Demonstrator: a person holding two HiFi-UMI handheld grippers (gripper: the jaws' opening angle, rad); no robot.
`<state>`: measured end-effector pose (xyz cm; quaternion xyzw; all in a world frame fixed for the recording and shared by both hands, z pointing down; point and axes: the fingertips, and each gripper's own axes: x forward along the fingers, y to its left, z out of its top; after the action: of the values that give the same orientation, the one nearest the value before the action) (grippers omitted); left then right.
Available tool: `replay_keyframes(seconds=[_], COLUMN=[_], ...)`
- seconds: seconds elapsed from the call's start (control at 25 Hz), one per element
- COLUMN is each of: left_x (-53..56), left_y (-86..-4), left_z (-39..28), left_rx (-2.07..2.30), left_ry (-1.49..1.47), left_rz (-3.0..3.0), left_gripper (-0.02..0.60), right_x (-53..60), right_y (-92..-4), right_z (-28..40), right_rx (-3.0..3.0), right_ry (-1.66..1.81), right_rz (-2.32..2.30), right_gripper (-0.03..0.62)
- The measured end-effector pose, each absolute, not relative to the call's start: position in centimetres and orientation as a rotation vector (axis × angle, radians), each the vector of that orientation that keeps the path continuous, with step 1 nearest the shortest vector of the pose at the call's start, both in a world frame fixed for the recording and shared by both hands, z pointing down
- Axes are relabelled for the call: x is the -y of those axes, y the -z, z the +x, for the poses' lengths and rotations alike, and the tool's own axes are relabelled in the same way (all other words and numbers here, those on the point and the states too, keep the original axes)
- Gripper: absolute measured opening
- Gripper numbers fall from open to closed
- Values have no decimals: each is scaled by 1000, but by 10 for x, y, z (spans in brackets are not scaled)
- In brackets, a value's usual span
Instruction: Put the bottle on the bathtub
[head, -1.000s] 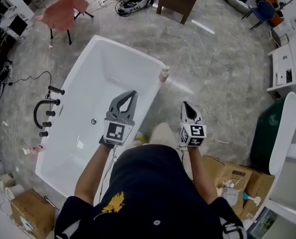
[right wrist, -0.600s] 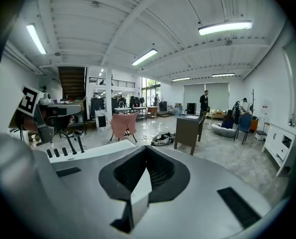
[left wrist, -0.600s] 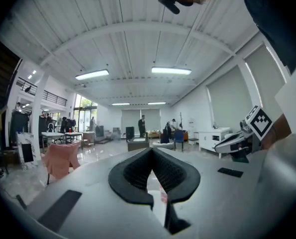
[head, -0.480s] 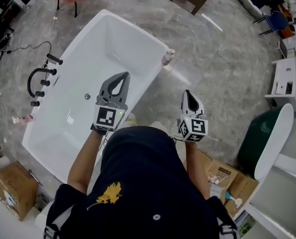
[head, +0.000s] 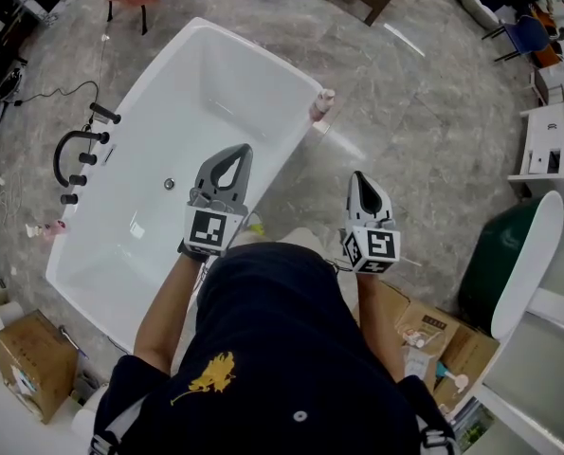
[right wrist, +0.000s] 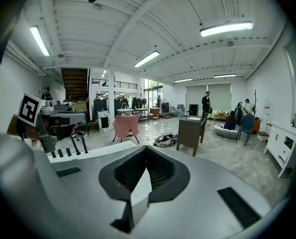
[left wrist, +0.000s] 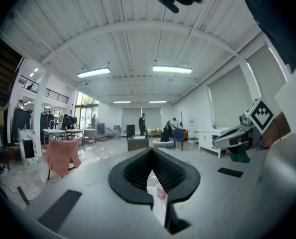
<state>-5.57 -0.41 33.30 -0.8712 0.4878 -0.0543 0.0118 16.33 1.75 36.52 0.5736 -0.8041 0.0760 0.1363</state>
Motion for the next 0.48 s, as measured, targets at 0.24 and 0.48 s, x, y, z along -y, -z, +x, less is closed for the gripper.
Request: replay_keyframes(seconds=[0.24,0.48], left_x=[0,0], left_y=[-331,-332], left_z=[-67,-68], left_rx=[-1562,-1568], left_ry=[162,167], left_rz=[-2688,-2697], left_gripper=[18,18], right_x=[-25,-26], right_y=[-364,-363], right_z=[159,162], right_rx=[2341,2333], right_ry=[-219,-223], right_rz=[1642,1654], right_gripper=[1,0])
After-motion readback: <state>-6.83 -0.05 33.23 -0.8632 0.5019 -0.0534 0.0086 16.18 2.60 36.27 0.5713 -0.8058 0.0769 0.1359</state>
